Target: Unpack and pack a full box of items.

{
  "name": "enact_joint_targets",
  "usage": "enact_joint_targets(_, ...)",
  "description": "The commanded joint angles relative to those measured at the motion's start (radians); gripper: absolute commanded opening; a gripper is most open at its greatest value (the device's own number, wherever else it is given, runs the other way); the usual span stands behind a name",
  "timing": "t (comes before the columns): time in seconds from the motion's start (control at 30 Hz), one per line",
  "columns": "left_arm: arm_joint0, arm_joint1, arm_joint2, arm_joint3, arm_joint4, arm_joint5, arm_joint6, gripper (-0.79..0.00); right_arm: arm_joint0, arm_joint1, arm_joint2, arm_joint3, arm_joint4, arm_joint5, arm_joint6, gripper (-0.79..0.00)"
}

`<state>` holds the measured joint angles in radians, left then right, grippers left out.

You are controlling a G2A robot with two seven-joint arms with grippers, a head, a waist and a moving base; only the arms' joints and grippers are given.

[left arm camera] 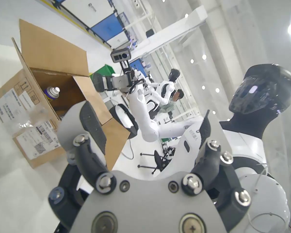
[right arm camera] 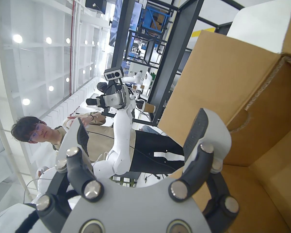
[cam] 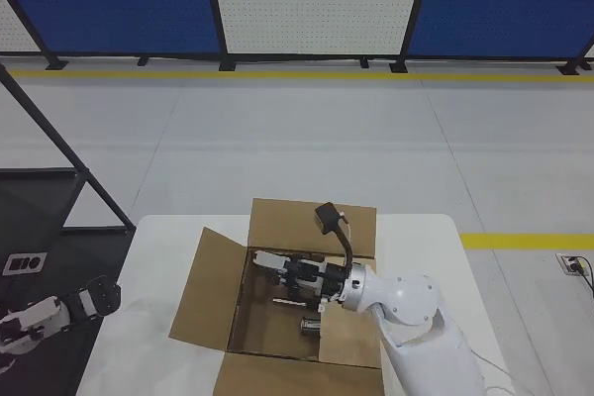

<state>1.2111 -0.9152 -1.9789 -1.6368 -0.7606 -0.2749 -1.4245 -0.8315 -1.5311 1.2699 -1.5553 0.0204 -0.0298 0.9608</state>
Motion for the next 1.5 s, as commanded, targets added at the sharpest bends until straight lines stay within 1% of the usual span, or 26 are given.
enact_joint_targets(0.0,-0.048,0.006,0.038,-0.004,0.04,0.026,-0.009,0.0,-0.049,0.013,0.062,-0.058,0.017,-0.008,0.018,0.0)
enact_joint_targets(0.07,-0.094,0.01,0.086,-0.006,0.059,0.06,-0.032,0.0,-0.096,0.025,0.122,-0.109,0.033,-0.016,0.027,0.0)
enact_joint_targets(0.27,-0.223,0.014,0.254,-0.007,0.156,0.106,-0.034,0.0,-0.232,0.055,0.28,-0.237,0.076,-0.036,0.022,0.0)
enact_joint_targets(0.43,-0.324,0.006,0.426,-0.021,0.266,0.135,0.009,0.0,-0.342,0.074,0.391,-0.313,0.115,-0.065,0.001,0.0)
enact_joint_targets(0.57,-0.39,-0.007,0.575,-0.035,0.393,0.155,0.09,0.0,-0.413,0.086,0.471,-0.335,0.165,-0.094,-0.01,0.0)
enact_joint_targets(0.67,-0.429,-0.021,0.689,-0.04,0.498,0.192,0.16,0.0,-0.451,0.094,0.509,-0.331,0.211,-0.113,0.002,0.0)
enact_joint_targets(0.7,-0.44,-0.025,0.728,-0.043,0.536,0.201,0.18,0.0,-0.456,0.097,0.515,-0.322,0.226,-0.115,0.02,0.0)
enact_joint_targets(0.8,-0.463,-0.042,0.838,-0.043,0.639,0.224,0.248,0.0,-0.455,0.105,0.519,-0.292,0.22,-0.103,0.026,0.0)
enact_joint_targets(0.87,-0.478,-0.052,0.886,-0.038,0.67,0.23,0.292,0.0,-0.448,0.11,0.512,-0.277,0.2,-0.082,0.014,0.0)
enact_joint_targets(1.47,-0.48,-0.053,0.892,-0.038,0.669,0.231,0.298,0.0,-0.449,0.111,0.504,-0.278,0.193,-0.076,0.003,0.0)
